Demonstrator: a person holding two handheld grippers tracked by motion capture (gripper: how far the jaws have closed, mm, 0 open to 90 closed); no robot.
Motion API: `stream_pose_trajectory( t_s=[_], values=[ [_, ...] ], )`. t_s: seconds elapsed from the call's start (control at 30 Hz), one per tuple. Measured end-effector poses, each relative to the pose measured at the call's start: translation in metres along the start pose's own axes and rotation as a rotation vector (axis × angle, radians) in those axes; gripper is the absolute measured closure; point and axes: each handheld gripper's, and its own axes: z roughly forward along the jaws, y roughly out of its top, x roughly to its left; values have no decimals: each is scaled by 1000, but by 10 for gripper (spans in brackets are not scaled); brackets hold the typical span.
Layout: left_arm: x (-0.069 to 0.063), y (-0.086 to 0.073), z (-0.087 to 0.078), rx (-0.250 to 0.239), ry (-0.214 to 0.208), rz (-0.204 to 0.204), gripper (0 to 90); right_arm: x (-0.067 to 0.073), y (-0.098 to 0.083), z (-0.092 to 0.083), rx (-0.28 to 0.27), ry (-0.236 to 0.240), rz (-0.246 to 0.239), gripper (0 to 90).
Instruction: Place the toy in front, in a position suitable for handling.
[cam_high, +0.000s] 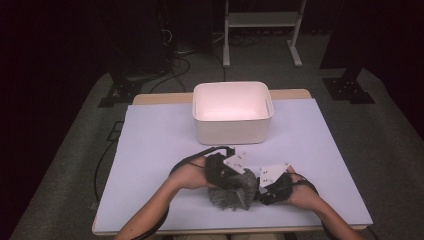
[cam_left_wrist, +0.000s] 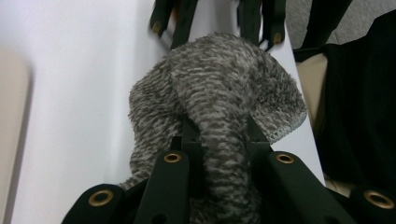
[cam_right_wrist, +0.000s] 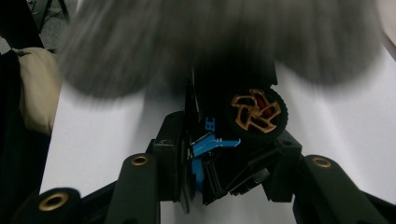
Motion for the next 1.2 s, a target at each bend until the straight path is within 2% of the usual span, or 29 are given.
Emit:
stream_pose_trajectory(
  t_s=[0.07,0.17,0.3,0.47,0.5,0.53,0.7,0.77,0.8,0.9,1.03,1.13,1.2],
  values=[
    [2,10,10,31,2,21,765,0,-1,0,-4,-2,-1,561],
    [4,13,14,31,-4,18,765,-1,-2,0,-13,4,13,561],
    [6,5,9,26,-7,-2,767,-3,-4,-1,-23,12,29,562],
    [5,-20,-8,24,21,-46,766,-3,-4,-2,-17,12,29,563],
    [5,-20,-8,24,21,-46,766,-3,-4,-2,-17,12,29,563],
    [4,-33,-18,17,39,-74,767,-3,-5,-2,-16,15,28,564],
    [1,-57,-37,-8,69,-121,766,-3,-4,-2,-12,12,22,564],
    [0,-61,-42,-8,80,-127,765,-3,-4,-2,-12,14,21,564],
    [-1,-68,-49,11,102,-137,765,-3,-4,-2,-11,14,22,564],
    [-3,-79,-54,35,110,-161,765,-4,-5,-3,-10,18,40,564],
    [-4,-94,-55,61,116,-188,765,-4,-5,-3,-10,19,40,564],
    [-4,-98,-56,43,118,-200,765,-5,-5,-3,-10,19,41,564],
    [-4,-95,-55,27,114,-198,765,-4,-5,-3,-10,19,40,564]
  ],
)
